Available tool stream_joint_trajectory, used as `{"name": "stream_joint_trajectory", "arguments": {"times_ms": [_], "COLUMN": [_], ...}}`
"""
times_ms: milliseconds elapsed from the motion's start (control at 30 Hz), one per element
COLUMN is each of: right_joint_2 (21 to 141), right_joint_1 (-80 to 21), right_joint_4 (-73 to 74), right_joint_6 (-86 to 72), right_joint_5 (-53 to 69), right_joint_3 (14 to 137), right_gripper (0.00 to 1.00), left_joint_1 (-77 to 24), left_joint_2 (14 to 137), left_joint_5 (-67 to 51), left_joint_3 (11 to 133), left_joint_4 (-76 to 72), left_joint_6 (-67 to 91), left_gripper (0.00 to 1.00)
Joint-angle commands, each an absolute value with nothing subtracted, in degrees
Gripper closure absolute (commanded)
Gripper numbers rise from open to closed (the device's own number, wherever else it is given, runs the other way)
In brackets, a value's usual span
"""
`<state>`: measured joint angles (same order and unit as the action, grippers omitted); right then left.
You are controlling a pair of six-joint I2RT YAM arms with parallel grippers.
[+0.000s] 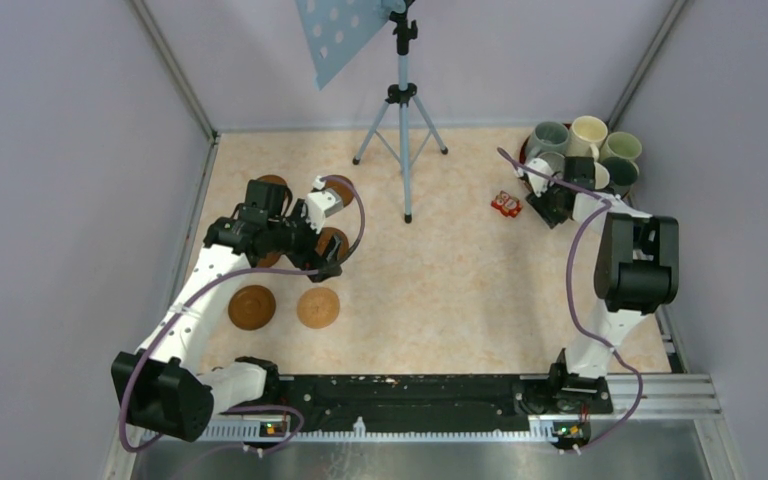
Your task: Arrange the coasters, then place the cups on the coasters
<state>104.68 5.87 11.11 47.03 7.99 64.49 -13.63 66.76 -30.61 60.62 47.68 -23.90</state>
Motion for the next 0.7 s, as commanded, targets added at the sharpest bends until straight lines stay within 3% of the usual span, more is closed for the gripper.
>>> {"name": "stream_joint_trajectory", "arguments": {"times_ms": [0, 433, 667], "right_joint_2": [101.8, 99.7, 104.2], "right_joint_1": [6.8, 7.8, 7.9], "right_joint_4": [4.5, 6.7, 7.4], "right_joint_6": [50.3, 50.3, 50.9], "right_joint_5": [7.8, 10.0, 9.9], "right_joint_3": [65.9, 66.0, 68.0], "right_gripper": [0.57, 0.57, 0.57], "left_joint_1": [-13.4, -13.4, -13.4], "left_joint_2": [66.7, 68.3, 69.0], "left_joint_5": [-30.8, -30.5, -30.2], "left_joint_3": [61.2, 60.9, 60.5], "left_joint_4": [47.0, 46.4, 45.9], "left_joint_6": [-23.5, -23.2, -22.9], "left_gripper": [0.01, 0.01, 0.01]}}
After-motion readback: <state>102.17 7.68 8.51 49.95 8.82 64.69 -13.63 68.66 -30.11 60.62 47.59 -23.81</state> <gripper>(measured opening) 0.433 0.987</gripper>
